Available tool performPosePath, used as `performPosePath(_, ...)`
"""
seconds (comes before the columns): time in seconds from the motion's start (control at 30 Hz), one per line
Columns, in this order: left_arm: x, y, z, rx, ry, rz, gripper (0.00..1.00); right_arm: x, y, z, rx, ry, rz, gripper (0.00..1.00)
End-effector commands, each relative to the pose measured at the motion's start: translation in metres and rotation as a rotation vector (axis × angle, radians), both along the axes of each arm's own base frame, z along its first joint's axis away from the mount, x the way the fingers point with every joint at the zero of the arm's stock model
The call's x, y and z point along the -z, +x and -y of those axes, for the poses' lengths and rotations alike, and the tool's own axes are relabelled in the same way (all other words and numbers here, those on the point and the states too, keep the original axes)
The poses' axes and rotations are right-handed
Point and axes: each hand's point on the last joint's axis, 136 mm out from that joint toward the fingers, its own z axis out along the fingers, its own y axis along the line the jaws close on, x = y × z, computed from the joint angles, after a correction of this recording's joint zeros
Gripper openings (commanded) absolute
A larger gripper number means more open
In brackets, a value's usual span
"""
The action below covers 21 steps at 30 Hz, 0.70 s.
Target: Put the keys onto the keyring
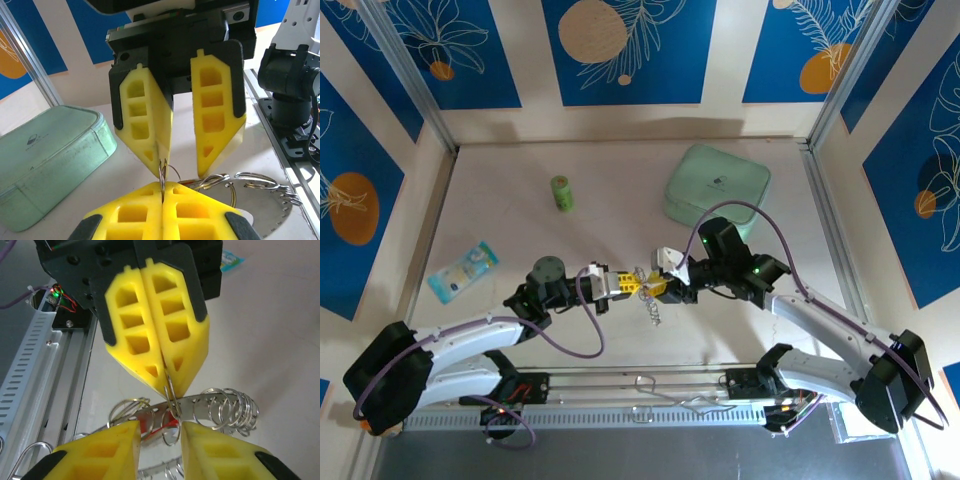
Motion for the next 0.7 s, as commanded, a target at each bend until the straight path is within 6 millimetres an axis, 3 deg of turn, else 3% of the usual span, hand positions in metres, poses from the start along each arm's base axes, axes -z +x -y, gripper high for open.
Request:
performPosePath(0.0, -0.017, -0.007, 0.003, 0.038, -0.059, 0.026, 0.00, -0.008, -0.007, -0.004, -0.042, 0.047, -0.006, 0.28)
performPosePath(0.23, -0.017, -0.009, 0.005, 0.056, -0.066, 0.017, 0.00, -0.011, -0.004, -0.007, -0.033, 0.062, 0.002, 0.24)
performPosePath(0.57, -0.017, -0.006, 0.007, 0.055, -0.066, -0.002, 0.00, -0.011, -0.007, -0.010, -0.063, 0.063, -0.030, 0.00)
performPosePath(0.67, -0.009, 0.003, 0.005, 0.000, -0.019, -0.017, 0.04, -0.010, -0.007, -0.008, -0.064, 0.037, -0.034, 0.00)
